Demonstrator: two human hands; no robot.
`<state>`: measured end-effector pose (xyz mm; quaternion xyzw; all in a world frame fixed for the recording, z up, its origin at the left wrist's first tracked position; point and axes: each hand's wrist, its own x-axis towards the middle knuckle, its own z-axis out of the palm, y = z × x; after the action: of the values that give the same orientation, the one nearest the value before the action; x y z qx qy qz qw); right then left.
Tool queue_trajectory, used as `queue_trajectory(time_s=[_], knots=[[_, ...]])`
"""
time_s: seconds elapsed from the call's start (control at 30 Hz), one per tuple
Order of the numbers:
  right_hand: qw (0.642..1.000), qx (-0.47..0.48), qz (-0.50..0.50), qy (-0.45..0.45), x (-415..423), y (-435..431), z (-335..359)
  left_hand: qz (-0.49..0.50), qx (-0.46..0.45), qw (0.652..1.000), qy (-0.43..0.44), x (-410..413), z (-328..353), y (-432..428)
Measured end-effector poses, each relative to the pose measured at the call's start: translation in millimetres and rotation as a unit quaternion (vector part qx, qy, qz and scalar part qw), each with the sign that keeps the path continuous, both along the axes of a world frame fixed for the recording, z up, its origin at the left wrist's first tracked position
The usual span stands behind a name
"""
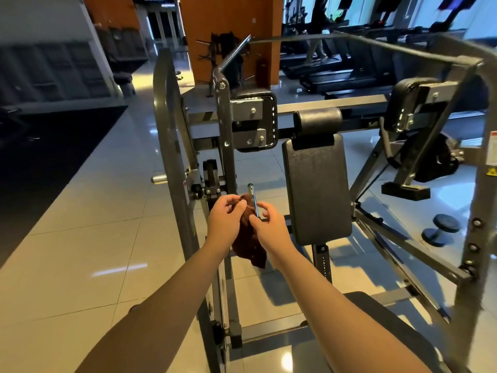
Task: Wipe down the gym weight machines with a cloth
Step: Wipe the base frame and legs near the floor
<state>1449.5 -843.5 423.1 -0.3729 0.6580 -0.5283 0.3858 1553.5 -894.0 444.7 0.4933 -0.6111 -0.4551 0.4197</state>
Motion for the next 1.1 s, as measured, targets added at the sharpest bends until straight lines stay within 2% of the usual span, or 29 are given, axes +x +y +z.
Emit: queue_trajectory(time_s=[0.07, 0.23, 0.43, 0.53, 0.73, 0.9, 1.0, 1.1], knots=[[0.999, -0.008, 0.033, 0.005, -17, -15, 2, 0.009, 0.001, 0.999, 0.031, -16, 4, -15], [0.994, -0.059, 0.082, 0.029, -71, -60, 14, 0.041, -0.042, 0.998, 0.032, -63, 18, -50], [0.993, -0.091, 0.076, -0.013, -119, -117, 35, -0.019, -0.059, 0.995, -0.081, -86, 18, -83], [0.993, -0.054, 0.102, -0.027, -120, -137, 28, -0.059, -0.013, 0.995, -0.075, -95, 15, -89], [0.983, -0.020, 0.149, -0.104, -113, -160, 17, 0.010, -0.032, 0.997, -0.067, -87, 11, -112], [0.986, -0.067, 0.147, -0.027, -105, -175, 17, 0.054, -0.060, 0.994, -0.072, -78, -4, -139], [0.986, -0.062, 0.151, -0.036, -96, -188, 19, 0.096, -0.064, 0.992, -0.053, -70, -1, -158], [0.985, -0.082, 0.146, -0.027, -81, -205, 22, 0.052, -0.049, 0.997, -0.022, -65, 12, -173]])
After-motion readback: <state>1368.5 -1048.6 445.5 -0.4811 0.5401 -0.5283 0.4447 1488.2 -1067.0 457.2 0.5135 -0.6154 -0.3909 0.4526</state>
